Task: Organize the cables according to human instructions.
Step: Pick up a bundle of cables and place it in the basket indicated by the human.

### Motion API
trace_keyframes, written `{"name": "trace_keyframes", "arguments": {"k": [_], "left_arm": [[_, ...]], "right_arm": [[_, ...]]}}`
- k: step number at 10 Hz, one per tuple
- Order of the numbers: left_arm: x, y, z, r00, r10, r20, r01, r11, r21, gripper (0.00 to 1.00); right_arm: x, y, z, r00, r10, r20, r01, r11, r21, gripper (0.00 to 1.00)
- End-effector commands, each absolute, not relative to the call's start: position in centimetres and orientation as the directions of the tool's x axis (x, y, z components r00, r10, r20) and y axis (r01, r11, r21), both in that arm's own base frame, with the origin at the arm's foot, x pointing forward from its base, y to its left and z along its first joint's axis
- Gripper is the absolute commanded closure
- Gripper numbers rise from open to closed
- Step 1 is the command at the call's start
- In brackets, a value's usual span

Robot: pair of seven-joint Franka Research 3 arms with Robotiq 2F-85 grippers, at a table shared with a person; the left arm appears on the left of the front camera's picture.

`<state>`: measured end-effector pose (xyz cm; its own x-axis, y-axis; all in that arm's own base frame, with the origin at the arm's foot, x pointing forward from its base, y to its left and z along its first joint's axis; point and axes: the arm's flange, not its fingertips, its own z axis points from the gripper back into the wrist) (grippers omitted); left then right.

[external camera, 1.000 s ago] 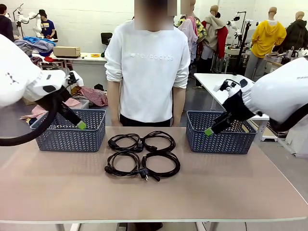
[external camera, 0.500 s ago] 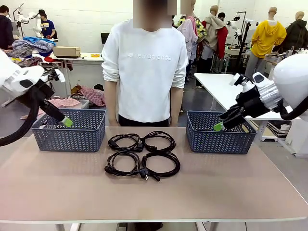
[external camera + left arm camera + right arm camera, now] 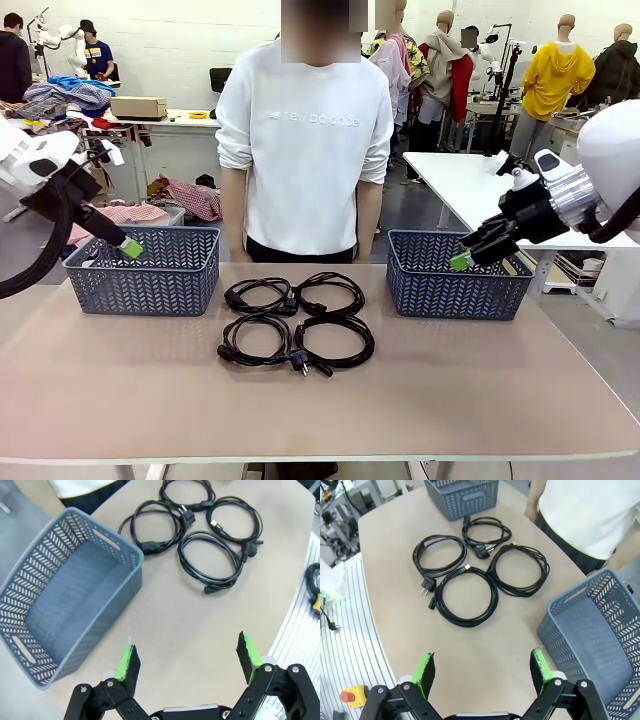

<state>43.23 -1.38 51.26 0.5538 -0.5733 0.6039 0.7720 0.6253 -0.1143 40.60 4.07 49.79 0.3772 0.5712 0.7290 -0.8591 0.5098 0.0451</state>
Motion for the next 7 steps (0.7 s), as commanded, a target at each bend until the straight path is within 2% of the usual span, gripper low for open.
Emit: {"name": "trace_keyframes", "arguments": {"k": [1,7], "left_arm": [[43.16,-1.56,51.17,0.541,-0.576,0.613,0.784,0.609,-0.12,0.0],[43.16,-1.56,51.17,0.541,-0.576,0.613,0.784,0.609,-0.12,0.0]], "right_arm": [[40.66,4.07,49.73,0.362,0.571,0.737,-0.866,0.499,0.039,0.0],[40.66,4.07,49.73,0.362,0.571,0.737,-0.866,0.499,0.039,0.0]]}}
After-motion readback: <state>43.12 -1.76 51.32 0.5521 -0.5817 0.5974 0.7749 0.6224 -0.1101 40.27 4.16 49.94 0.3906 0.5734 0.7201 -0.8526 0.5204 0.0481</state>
